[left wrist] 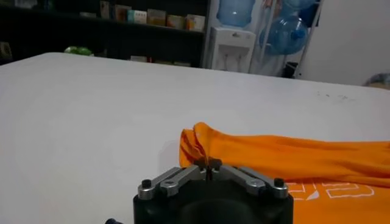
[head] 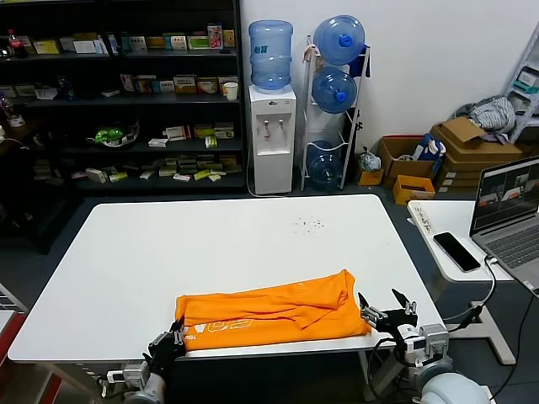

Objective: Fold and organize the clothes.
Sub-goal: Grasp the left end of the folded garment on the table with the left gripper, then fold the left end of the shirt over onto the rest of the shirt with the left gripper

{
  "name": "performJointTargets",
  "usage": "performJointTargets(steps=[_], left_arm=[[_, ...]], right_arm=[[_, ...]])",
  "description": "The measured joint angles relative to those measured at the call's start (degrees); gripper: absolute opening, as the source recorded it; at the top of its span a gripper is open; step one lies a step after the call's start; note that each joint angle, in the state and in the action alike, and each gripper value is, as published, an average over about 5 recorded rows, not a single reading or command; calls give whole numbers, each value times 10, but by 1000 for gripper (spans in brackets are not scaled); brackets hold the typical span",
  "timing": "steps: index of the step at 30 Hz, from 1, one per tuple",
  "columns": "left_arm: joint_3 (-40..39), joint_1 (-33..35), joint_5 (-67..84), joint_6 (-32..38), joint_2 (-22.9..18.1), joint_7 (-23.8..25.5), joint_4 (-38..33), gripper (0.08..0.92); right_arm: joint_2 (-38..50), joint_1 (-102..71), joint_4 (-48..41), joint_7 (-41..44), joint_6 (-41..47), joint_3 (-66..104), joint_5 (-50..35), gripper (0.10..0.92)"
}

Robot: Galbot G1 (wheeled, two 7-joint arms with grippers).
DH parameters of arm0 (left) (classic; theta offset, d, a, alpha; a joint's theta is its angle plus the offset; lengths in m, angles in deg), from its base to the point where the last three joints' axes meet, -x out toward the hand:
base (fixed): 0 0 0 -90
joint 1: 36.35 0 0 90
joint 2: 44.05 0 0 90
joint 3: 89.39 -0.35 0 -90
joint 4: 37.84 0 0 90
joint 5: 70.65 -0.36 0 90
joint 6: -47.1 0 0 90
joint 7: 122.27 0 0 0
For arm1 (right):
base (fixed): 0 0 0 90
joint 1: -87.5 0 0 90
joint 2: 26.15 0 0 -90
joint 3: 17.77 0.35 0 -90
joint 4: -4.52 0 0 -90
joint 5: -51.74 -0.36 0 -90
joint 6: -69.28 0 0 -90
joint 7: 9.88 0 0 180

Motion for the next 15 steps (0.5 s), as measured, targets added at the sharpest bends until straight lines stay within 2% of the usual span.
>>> performJointTargets(steps=[8,15], left_arm=[[30,-15,-5,-10,32,0,0,105],[107,-10,-9,-18,124,21,37,105]], right_arm=[[-8,17,-6,-4,-2,-10,-1,823],[-18,37,-15,-5,-4,-23,1,823]])
